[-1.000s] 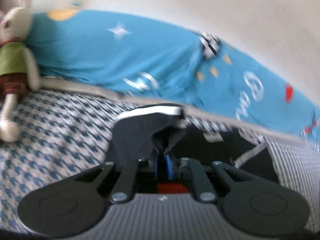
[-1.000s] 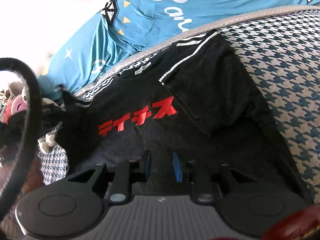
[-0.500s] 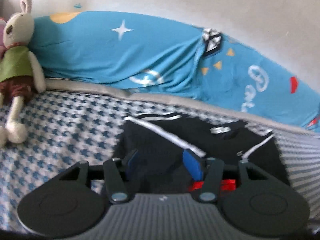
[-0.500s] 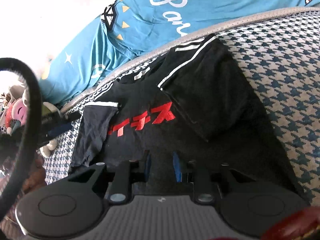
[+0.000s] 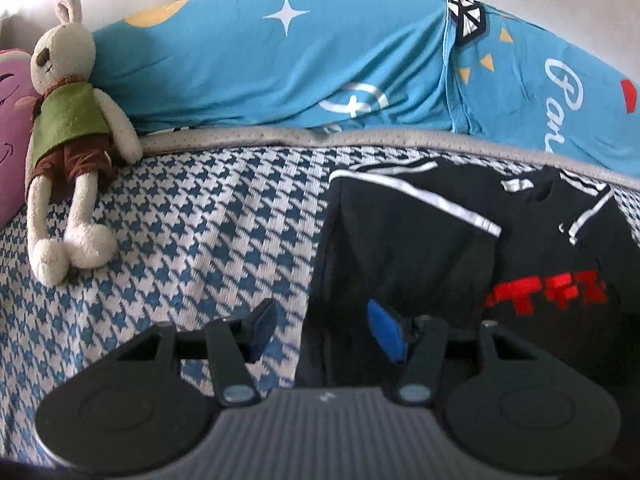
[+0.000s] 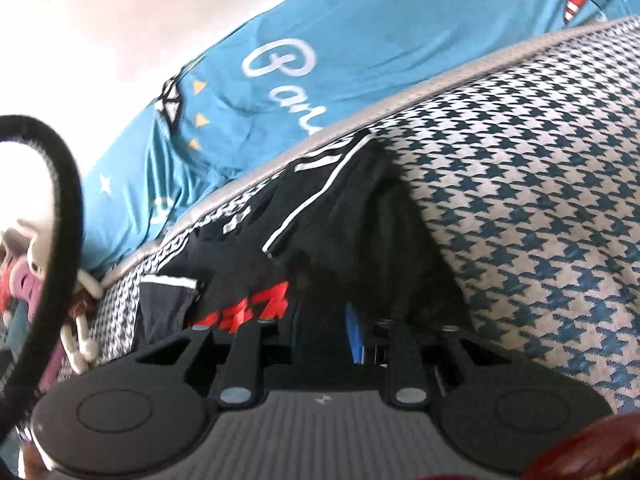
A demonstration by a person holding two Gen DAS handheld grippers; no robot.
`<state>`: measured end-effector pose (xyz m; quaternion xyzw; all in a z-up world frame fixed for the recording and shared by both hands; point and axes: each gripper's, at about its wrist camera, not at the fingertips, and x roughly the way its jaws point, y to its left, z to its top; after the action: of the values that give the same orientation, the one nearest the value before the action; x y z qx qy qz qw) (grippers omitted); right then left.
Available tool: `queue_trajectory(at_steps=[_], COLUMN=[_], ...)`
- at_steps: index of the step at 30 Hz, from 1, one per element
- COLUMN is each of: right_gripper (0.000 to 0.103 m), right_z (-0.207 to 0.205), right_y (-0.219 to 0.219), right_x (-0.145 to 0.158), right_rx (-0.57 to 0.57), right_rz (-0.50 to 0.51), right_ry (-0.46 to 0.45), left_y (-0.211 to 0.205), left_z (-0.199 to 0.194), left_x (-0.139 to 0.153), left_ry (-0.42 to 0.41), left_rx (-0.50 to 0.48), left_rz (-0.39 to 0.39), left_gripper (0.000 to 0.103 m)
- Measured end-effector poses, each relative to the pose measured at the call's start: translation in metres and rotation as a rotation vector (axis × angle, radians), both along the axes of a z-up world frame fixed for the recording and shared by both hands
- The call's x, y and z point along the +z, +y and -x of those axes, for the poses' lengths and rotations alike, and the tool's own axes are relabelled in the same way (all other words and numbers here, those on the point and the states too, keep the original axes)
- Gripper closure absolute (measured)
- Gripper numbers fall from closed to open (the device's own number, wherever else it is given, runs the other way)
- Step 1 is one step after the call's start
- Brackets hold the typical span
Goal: Fold clothes
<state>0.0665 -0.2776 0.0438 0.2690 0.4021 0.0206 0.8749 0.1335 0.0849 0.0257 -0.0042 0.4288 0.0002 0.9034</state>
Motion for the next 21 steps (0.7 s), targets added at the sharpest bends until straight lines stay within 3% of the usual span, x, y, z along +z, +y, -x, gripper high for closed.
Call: queue_trajectory(at_steps=[7,12,21], right_gripper=[0.078,0.079,0.079], right_z=[-0.008,-0.015,-0.012], right_y=[-0.005,-0.007,-0.006], right_x=[-0.011,-0.031,-0.027], right_rx=[-0.015,-0.033,-0.026], right_rz=[-0.003,0.001,0.015], right_ry=[0.024,0.11,0.094], left_y=[0.005,0.008,0.009], left_z=[0.009,0.014,0.027], left_x=[-0.01,-0.013,-0.013], left_ry=[0.023,0.035,0.044], left_rx=[-0.004,0.02,0.052], left_rz=[-0.019,-0.017,-0.009], left_gripper=[0.048,0.032,0.031])
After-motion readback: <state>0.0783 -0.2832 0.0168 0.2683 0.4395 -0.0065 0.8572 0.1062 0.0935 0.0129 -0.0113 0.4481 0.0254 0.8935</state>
